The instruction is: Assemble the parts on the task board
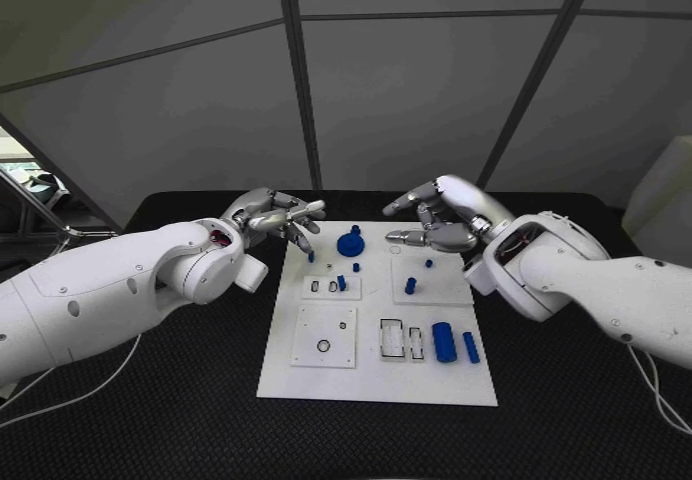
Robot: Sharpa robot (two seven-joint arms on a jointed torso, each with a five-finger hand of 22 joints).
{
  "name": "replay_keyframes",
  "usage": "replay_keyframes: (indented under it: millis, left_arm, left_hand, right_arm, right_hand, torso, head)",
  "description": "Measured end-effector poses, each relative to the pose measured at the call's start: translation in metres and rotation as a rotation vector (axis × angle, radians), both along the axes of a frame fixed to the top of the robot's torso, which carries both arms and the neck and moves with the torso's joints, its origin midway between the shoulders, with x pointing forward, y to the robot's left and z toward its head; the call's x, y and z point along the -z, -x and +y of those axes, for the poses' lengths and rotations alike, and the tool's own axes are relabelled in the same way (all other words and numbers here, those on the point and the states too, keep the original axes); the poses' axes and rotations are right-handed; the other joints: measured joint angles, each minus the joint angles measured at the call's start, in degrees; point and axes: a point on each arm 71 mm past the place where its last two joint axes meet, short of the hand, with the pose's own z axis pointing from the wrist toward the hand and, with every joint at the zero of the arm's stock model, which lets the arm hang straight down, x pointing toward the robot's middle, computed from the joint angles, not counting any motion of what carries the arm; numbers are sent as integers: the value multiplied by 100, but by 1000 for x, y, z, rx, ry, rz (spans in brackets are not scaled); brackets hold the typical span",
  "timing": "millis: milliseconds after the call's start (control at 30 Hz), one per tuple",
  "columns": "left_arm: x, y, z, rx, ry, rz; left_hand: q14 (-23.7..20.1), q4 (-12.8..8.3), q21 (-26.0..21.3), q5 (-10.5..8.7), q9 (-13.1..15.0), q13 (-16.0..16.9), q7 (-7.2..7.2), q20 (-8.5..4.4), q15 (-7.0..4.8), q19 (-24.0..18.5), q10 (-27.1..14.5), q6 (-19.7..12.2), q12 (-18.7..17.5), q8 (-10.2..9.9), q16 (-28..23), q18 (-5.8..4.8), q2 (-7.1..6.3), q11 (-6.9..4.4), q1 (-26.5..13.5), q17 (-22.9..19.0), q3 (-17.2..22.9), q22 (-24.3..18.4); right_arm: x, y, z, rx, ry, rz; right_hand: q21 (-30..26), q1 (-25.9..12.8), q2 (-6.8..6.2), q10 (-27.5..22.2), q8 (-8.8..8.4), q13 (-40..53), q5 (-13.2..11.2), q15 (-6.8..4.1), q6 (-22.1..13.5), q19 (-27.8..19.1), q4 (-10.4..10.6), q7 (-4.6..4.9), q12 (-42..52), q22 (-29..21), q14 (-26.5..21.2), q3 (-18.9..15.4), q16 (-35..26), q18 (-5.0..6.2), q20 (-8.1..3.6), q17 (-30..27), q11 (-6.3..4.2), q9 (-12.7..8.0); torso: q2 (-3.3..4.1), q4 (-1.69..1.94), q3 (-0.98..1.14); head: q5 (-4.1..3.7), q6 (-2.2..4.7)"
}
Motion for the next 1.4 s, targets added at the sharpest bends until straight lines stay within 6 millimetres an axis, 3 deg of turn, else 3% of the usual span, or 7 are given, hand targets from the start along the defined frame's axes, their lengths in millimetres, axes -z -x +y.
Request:
replay_keyframes:
  millis: [133, 267, 300, 433, 500, 867, 1400]
  left_arm:
    - [-1, -4, -7, 72, -149, 58]
    - [-6, -9, -18, 137, -292, 113]
    - [-6, -10, -21, 150, -324, 121]
    - [-10, -13, -37, 196, -469, 137]
    - [-12, -16, -44, 211, -545, 138]
    - [-1, -23, -67, 255, -802, 193]
    - [15, -32, -81, 271, -936, 253]
  left_hand:
    - [81, 193, 646, -50, 427, 882, -187, -205, -193, 183, 201, 277, 688, 272, 1967, -6, -10, -230, -84, 1967, -162, 437]
    - [43, 340, 2136, -64, 1227, 3197, -316, -363, -309, 322, 260, 305, 2436, 651, 4519, -16, 22, -340, -101, 4615, -383, 2097]
    - [71, 366, 2557, -63, 1430, 3932, -351, -385, -337, 430, 393, 269, 3055, 737, 4963, -342, -11, -368, -74, 5087, -448, 2611]
    - [91, 572, 3642, -100, 2139, 5867, -416, -422, -358, 754, 937, 250, 4806, 1119, 6025, -367, -84, -439, -152, 5721, -628, 4055]
    - [104, 674, 3952, -100, 2449, 6318, -483, -426, -383, 869, 1123, 218, 5310, 1286, 6298, -370, -60, -449, -172, 5736, -656, 4494]
    - [98, 941, 4458, -100, 3914, 6317, -410, -376, -368, 850, 1007, -431, 5586, 1646, 6472, -372, -60, -405, -172, 5736, -784, 5208]
    - [98, 965, 4796, -100, 4611, 6491, -475, -381, -366, 1153, 1229, -367, 5813, 1830, 6701, -370, 40, -392, -209, 5735, -808, 5801]
  right_arm:
    - [-9, -11, -20, 53, -58, 29]
    - [-11, -19, -34, 94, -91, 55]
    - [-11, -20, -36, 101, -97, 58]
    - [-13, -25, -42, 123, -115, 69]
    - [-13, -27, -44, 132, -122, 73]
    - [-13, -32, -46, 152, -141, 86]
    - [-10, -37, -46, 170, -145, 101]
  right_hand:
    - [-31, -1, 1, -20, 0, -20, 0, 0, 0, 0, -15, 0, -31, 0, 0, 15, 0, 0, 0, -22, -20, 0]
    - [-31, -32, 32, -20, 0, -14, 0, 0, 0, 0, -31, 0, -31, 0, 0, -1, 0, 0, 0, -22, -20, 0]
    - [-31, -32, 32, -20, 0, -11, 0, 0, 0, 0, -31, 0, -31, 0, 0, -1, 0, 1, 0, -22, -20, 0]
    - [-31, -71, 71, -20, -40, -7, 0, 0, 0, 0, -31, 0, -31, 0, 0, -1, 0, 0, 0, -22, -20, -1]
    - [-31, -86, 86, -20, -55, -7, 26, 1, 0, 0, -40, 0, -31, 0, 0, -11, 0, 0, 0, -22, -20, -3]
    - [-66, -146, 68, -20, -55, -30, 26, 1, 0, 1, -47, 0, -31, 0, 0, -17, -35, 0, 0, -55, -20, -6]
    - [-114, -214, 60, -40, -78, -98, 26, 1, 0, 0, -62, 0, -97, 0, 0, -33, -105, 92, 0, -133, 0, -11]
  torso:
    - [-77, -22, 26]
    - [-140, -37, 52]
    - [-159, -37, 59]
    - [-210, -37, 79]
    - [-228, -37, 87]
    - [-258, -41, 101]
    - [-248, -49, 90]
  head:
    - [42, -34]
    - [75, -59]
    - [88, -65]
    - [115, -96]
    - [136, -110]
    - [200, -155]
    - [247, -206]
